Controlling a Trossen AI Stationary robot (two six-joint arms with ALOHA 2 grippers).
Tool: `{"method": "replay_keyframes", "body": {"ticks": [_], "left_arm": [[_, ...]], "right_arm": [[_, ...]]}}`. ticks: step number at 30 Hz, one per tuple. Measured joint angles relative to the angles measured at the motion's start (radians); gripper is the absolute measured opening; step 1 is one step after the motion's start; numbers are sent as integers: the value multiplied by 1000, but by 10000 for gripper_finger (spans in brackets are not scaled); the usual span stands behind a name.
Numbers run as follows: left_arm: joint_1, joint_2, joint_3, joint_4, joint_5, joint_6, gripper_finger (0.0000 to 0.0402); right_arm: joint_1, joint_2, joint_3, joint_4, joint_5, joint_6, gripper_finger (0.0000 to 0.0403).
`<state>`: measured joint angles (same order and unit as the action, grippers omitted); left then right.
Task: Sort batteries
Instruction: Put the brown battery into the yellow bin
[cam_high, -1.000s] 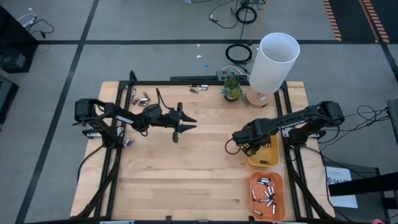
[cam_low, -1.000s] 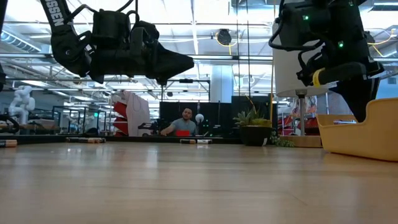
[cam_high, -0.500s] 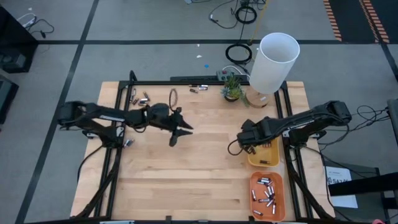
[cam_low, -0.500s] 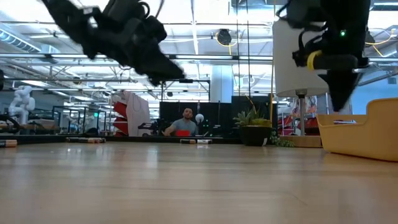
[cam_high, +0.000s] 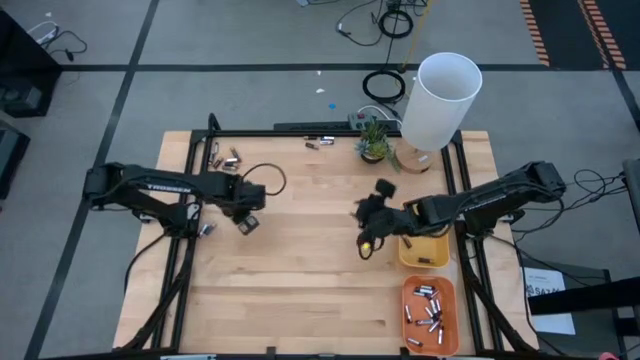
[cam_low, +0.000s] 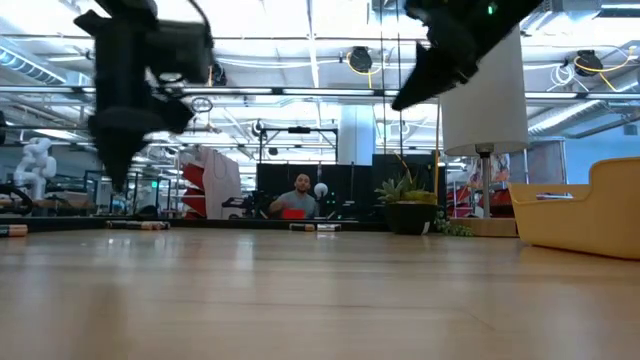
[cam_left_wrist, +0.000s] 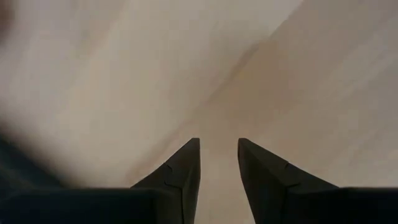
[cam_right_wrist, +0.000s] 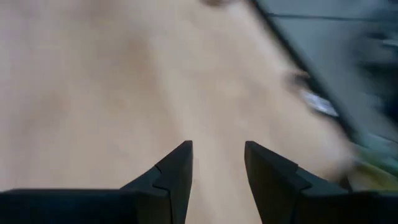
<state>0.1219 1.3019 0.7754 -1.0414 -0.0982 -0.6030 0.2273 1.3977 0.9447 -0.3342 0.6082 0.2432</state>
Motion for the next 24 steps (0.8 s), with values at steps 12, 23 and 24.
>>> {"method": "replay_keyframes", "body": {"ticks": [12,23,24], "left_arm": [[16,94,-116,-164,73,-95,118],[16,167,-152,-119,115,-57,118],[16,171,-152,-118,125,-40,118]], "right_arm": [[83,6,0,78,-195,-19,137],[141,4,0,85,-196,18,137],[142,4,0,84,-196,18,137]]}}
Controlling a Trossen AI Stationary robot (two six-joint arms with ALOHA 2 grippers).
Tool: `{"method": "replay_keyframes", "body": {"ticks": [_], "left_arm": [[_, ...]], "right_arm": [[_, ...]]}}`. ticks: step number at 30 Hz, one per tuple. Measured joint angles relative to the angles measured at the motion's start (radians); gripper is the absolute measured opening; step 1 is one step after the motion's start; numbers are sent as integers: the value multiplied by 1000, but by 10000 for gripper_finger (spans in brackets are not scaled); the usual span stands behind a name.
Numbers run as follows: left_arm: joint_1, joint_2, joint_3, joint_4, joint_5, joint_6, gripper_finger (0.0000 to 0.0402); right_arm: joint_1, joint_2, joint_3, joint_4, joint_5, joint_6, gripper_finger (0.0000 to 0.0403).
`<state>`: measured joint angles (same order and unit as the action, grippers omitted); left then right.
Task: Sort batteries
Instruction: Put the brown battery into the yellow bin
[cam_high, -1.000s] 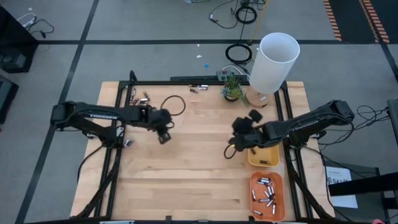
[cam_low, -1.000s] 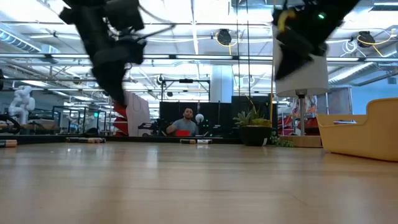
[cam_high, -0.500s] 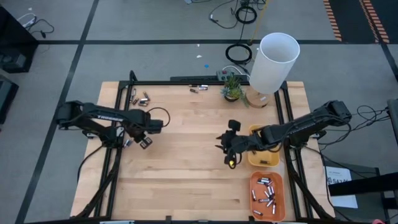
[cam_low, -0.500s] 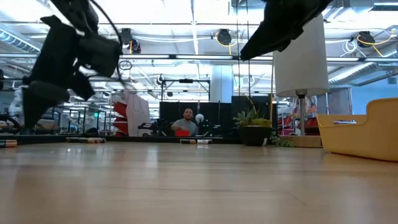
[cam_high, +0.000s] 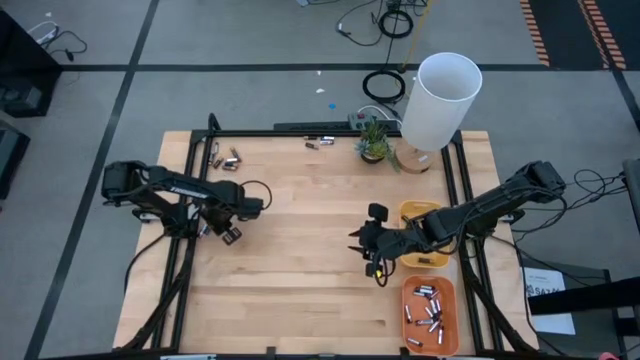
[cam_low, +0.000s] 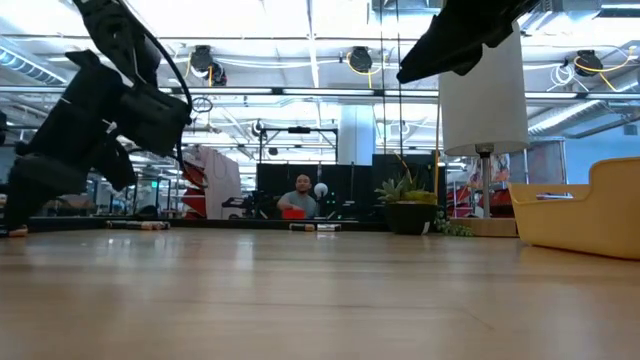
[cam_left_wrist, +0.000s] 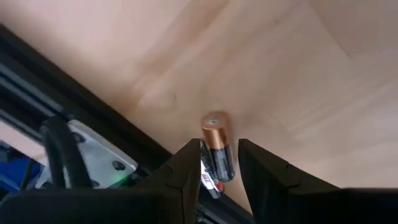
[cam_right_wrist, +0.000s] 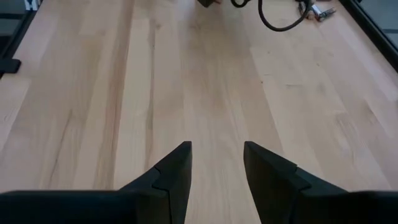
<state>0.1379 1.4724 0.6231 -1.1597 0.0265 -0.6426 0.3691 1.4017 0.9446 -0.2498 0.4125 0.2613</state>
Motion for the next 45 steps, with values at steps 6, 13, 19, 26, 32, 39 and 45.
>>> {"method": "replay_keyframes", "body": {"ticks": [6,13,19,26,32,39,45], "left_arm": [[0,38,-5,41,58,70,118],[2,74,-41,126,118,169,118],[0,77,-30,100,80,180,98],[-4,77,-25,114,51,206,50],[-12,70,26,115,-5,209,50],[-27,1,146,184,-76,268,49],[-38,-131,271,340,-60,331,49]], "right_arm": [[0,-1,0,-1,0,15,137],[0,-1,0,-5,0,23,137],[0,-1,0,-5,0,23,137],[0,-1,0,-4,0,26,137],[0,-1,0,-4,1,45,137],[-2,-1,0,-4,5,43,137],[-16,-1,0,-3,7,41,137]]}}
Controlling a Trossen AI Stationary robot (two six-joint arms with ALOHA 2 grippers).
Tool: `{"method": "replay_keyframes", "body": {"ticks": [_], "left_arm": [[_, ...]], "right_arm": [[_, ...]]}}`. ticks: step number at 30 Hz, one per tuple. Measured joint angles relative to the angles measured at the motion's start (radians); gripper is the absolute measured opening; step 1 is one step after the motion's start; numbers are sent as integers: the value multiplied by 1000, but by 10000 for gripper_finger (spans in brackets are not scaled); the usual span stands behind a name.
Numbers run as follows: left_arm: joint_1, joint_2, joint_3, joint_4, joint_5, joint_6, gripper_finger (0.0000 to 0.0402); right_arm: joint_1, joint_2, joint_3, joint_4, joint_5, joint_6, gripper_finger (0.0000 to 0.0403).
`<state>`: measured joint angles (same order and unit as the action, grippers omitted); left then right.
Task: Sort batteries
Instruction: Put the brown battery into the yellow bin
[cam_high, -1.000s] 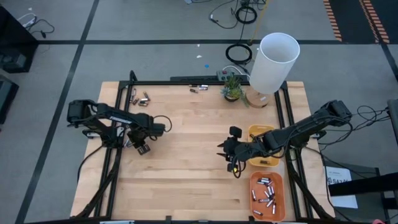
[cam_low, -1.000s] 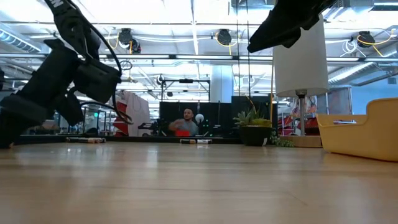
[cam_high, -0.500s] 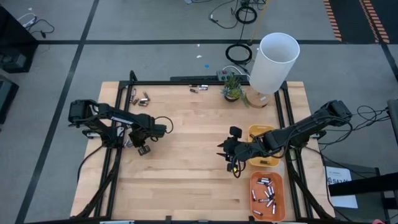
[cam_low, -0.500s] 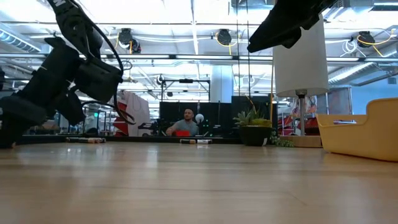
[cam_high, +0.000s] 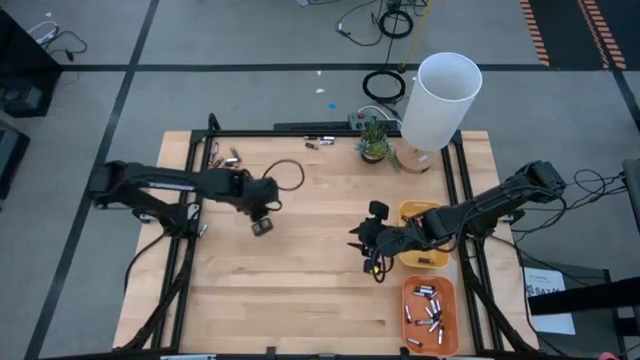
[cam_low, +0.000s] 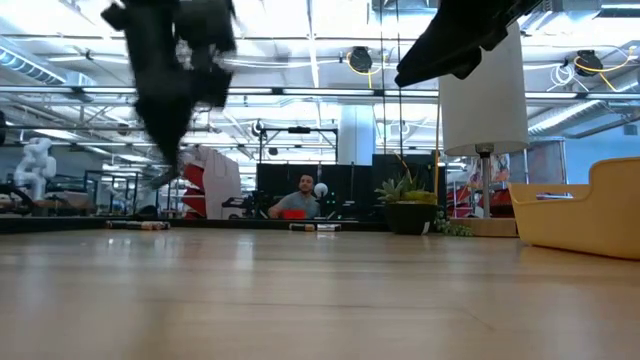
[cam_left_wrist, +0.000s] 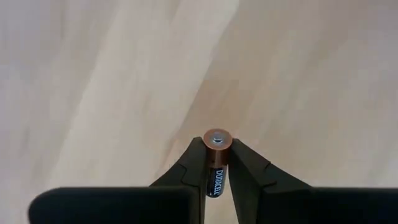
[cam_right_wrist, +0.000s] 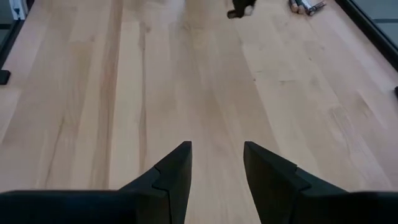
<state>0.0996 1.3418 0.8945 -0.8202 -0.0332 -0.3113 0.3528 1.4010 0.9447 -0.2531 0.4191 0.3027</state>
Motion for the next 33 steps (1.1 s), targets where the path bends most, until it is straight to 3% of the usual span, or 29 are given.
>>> {"method": "replay_keyframes", "body": {"ticks": [4,8,14,18,20,27,33], "left_arm": [[-50,-101,-6,343,53,84,51],[-116,-164,-87,769,56,152,53],[-148,-168,-286,1365,151,175,52],[-158,-153,-390,1668,215,136,52],[-167,-155,-415,1747,221,136,52],[-181,-125,-424,1730,221,159,52],[-207,-63,-424,1776,219,235,52]], "right_arm": [[-11,0,0,22,0,0,137],[-20,2,0,96,2,0,137],[-22,59,0,296,-2,-96,137],[-22,114,0,459,-5,-173,146],[-26,134,0,516,-6,-196,157],[-64,138,0,662,-2,-205,225],[-100,138,0,657,-8,-124,268]]}}
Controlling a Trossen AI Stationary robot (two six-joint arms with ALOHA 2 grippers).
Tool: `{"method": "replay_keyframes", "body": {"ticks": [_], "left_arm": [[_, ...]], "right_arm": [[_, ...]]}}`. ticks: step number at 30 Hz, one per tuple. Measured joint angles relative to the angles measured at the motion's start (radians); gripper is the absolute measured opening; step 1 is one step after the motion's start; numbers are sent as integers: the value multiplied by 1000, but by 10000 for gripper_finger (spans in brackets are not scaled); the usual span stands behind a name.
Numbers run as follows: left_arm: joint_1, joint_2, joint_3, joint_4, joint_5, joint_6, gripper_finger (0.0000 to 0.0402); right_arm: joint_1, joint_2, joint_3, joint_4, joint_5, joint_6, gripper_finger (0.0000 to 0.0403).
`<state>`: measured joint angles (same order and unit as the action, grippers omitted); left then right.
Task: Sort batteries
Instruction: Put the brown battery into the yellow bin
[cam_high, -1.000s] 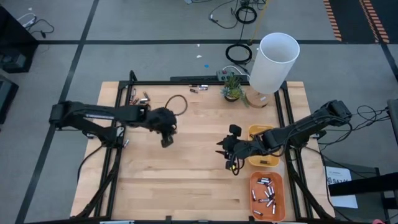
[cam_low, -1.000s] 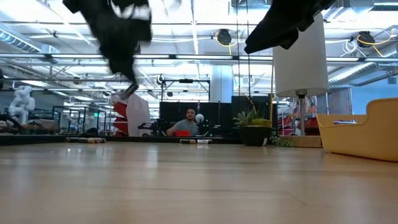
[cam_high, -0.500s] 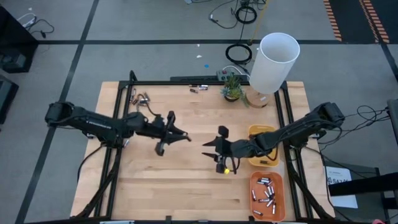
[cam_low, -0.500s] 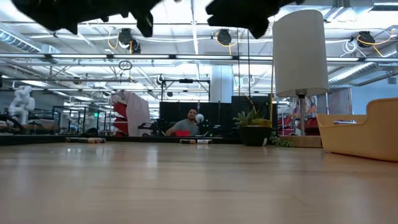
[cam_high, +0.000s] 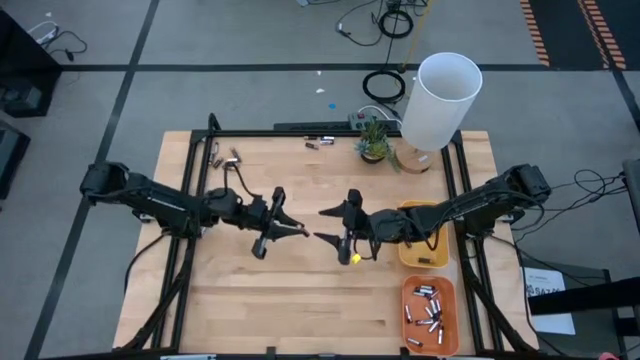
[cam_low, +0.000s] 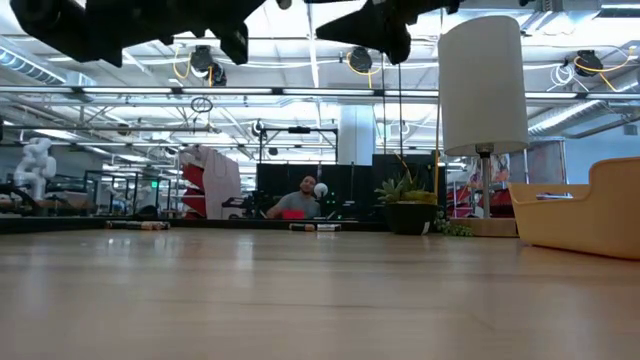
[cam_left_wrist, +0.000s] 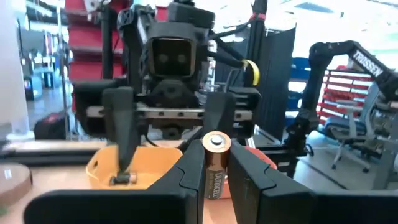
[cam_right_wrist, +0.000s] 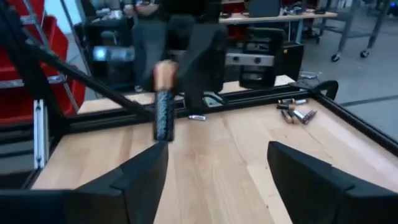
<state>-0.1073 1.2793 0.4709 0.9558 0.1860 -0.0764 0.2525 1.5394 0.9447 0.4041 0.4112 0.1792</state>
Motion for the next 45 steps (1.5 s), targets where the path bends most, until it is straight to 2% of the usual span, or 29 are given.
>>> {"method": "replay_keyframes", "body": {"ticks": [6,14,21,45], "left_arm": [[4,81,9,112,-9,65,52],[15,179,69,112,-18,65,52],[15,189,89,112,-17,84,52],[16,189,89,84,-85,58,52]], "right_arm": [[-17,0,0,3,-133,63,277],[-18,0,0,-3,-138,69,277],[-17,0,0,-56,-155,71,272],[-37,0,0,-58,-152,116,113]]}}
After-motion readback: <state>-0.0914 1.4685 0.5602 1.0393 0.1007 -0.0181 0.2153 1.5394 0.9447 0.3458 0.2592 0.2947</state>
